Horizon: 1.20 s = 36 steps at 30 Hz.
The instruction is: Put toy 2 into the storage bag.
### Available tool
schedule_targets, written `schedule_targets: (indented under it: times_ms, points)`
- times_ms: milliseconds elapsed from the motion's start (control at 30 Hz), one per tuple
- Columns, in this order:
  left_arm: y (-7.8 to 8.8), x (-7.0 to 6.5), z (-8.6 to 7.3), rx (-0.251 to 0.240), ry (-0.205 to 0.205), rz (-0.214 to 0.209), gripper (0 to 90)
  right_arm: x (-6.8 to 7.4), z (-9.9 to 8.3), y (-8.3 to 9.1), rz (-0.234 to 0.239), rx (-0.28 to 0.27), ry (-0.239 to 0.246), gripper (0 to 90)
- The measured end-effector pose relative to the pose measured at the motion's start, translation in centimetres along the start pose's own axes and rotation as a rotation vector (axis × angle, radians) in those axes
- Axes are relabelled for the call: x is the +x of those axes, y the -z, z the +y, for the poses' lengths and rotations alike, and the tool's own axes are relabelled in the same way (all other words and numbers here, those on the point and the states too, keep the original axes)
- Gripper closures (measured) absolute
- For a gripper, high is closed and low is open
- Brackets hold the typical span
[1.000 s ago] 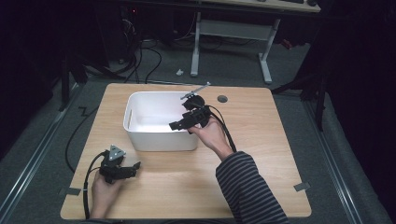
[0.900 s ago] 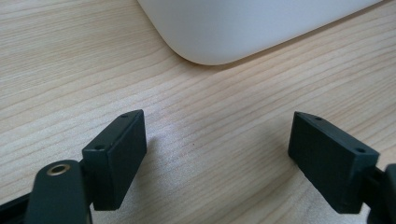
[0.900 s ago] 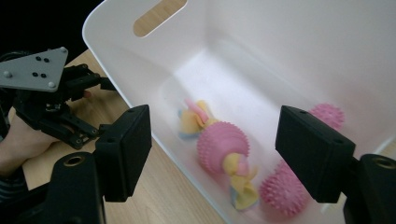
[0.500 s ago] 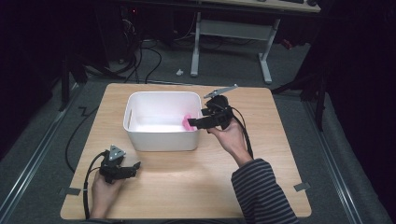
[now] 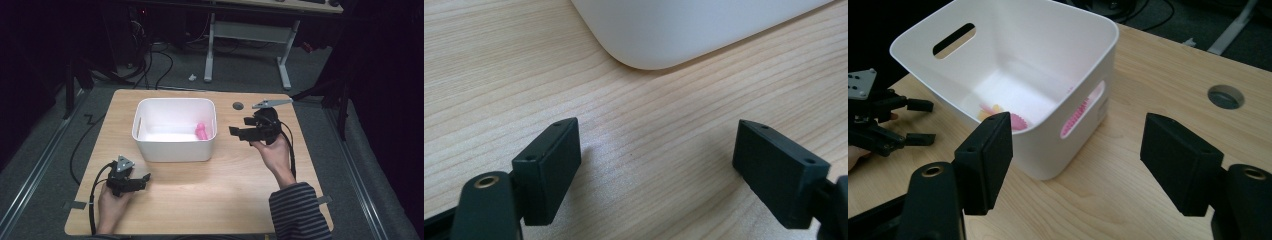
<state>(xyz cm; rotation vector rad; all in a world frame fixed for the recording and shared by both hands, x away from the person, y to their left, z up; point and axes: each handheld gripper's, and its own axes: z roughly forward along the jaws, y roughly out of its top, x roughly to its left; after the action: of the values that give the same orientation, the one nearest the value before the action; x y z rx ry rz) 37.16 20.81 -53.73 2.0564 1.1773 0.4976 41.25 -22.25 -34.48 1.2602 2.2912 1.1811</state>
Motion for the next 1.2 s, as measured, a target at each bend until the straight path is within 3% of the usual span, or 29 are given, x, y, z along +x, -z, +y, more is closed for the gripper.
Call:
schedule_targets:
  times_ms: [300,500,767,1133,1200]
  points:
    - [0.0,0.0,0.0,0.002,-0.002,-0.001,19.6,-1.9,-1.9,3.2,-0.040,-0.038,-0.054,30.6]
    - [0.0,0.0,0.0,0.000,-0.001,0.001,19.6,-2.5,-2.9,5.0,-0.083,-0.063,-0.062,31.3]
    - [0.0,0.0,0.0,0.000,-0.001,0.001,19.6,-3.3,-4.5,6.4,-0.101,-0.070,-0.089,32.2]
    - [0.0,0.0,0.0,0.000,-0.002,0.001,19.6,-3.0,-6.9,8.1,-0.152,-0.091,-0.094,32.7]
    - [0.0,0.0,0.0,0.002,-0.002,0.000,19.6,-2.9,-7.4,8.3,-0.149,-0.116,-0.098,33.1]
